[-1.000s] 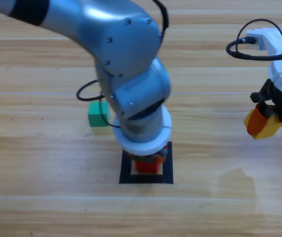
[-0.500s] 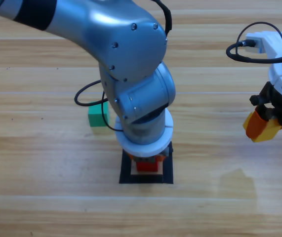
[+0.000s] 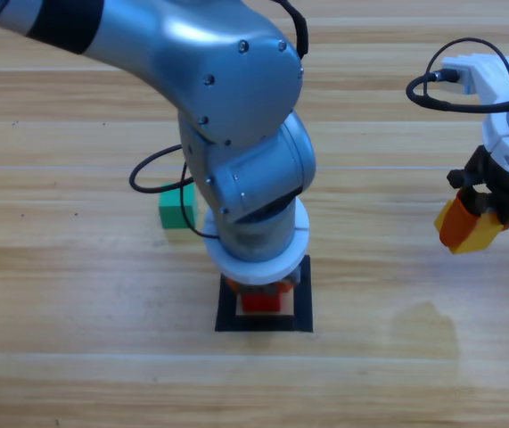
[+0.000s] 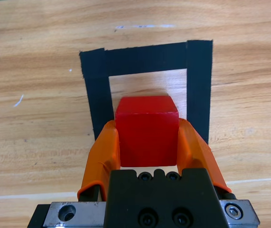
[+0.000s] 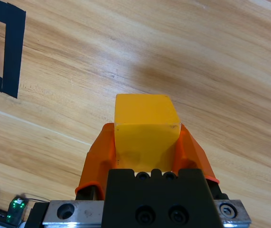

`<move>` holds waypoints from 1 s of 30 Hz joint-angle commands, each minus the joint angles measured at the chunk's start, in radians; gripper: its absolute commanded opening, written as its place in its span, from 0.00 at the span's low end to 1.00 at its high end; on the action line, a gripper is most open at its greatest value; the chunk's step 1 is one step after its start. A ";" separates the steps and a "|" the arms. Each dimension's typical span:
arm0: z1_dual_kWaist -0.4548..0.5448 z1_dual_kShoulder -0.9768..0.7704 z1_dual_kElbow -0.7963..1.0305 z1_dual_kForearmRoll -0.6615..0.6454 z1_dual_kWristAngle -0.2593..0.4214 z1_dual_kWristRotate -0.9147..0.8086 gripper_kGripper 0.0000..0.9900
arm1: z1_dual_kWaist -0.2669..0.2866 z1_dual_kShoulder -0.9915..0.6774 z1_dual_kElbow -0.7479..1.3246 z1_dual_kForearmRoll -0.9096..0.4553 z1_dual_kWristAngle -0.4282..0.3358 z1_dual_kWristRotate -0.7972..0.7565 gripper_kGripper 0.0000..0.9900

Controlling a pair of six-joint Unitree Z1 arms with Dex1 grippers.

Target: Stack the blocks in the rectangular block: red at the bottom, yellow in the middle, green on top

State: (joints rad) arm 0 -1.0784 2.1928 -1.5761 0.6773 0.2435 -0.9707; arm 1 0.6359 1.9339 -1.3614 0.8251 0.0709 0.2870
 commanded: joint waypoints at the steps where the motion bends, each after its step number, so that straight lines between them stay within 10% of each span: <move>1: -0.020 0.048 -0.018 0.021 0.014 -0.020 0.14 | -0.027 -0.030 0.031 -0.018 0.007 0.003 0.24; 25: -0.031 0.084 -0.055 0.045 0.023 -0.052 0.14 | -0.027 -0.033 0.044 -0.038 0.003 0.003 0.24; 30: -0.034 0.088 -0.059 0.044 0.022 -0.052 0.27 | -0.027 -0.035 0.047 -0.040 0.003 0.004 0.24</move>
State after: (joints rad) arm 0 -1.0817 2.2236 -1.6400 0.7161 0.2541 -1.0126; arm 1 0.6359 1.9339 -1.3438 0.8067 0.0709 0.2871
